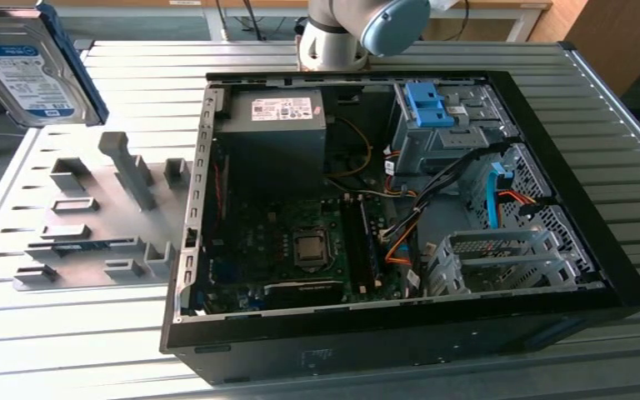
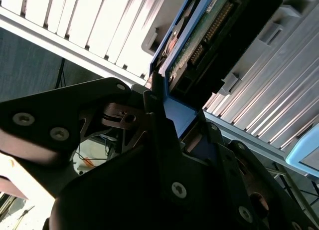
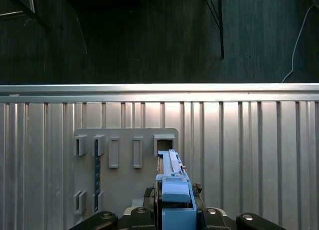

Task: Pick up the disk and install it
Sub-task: 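Pick up the disk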

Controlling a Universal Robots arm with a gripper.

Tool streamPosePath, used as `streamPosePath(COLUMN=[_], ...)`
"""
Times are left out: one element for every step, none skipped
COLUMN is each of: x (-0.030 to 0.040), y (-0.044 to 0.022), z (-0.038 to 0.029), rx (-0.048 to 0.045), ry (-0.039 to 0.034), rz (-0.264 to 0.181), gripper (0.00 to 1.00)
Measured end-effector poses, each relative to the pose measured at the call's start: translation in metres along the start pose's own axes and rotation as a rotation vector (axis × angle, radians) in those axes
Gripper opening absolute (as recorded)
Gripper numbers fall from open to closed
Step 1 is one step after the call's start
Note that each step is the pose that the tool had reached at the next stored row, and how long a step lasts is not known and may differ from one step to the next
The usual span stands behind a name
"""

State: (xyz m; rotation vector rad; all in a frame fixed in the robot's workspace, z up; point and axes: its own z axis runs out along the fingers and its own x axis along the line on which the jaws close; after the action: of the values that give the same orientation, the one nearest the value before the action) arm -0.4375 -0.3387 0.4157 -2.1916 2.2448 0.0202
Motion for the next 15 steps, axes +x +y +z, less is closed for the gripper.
streamPosePath(x=[0.0, 0.0, 0.0, 0.0, 0.0, -0.0001, -0.0001, -0.0001, -0.0001, -0.0001, -0.0001, -0.0001, -0.0001, -0.0001, -0.0001], y=[0.0, 0.0, 0.0, 0.0, 0.0, 0.0, 0.0, 0.0, 0.0, 0.0, 0.0, 0.0, 0.0, 0.0, 0.0001], z=[-0.0007, -0.0014, -0.0021, -0.0027, -0.0034, -0.004, -0.0047, -0.0055, -0.0062, -0.0071, -0.0078, -0.0086, -0.0093, -0.01, -0.0107], rx=[0.0, 0.0, 0.0, 0.0, 0.0, 0.0, 0.0, -0.0001, 0.0, 0.0, 0.0, 0.0, 0.0001, 0.0, 0.0], ry=[-0.0001, 0.0, 0.0, 0.0, 0.0, 0.0, -0.0001, 0.0, 0.0, 0.0, 0.0, -0.0001, -0.0001, 0.0, 0.0], rz=[0.0, 0.0, 0.0, 0.0, 0.0, 0.0, 0.0, 0.0, 0.0, 0.0, 0.0, 0.0, 0.0, 0.0, 0.0], gripper=[0.37, 0.37, 0.37, 0.37, 0.37, 0.37, 0.37, 0.37, 0.37, 0.37, 0.37, 0.37, 0.37, 0.37, 0.37])
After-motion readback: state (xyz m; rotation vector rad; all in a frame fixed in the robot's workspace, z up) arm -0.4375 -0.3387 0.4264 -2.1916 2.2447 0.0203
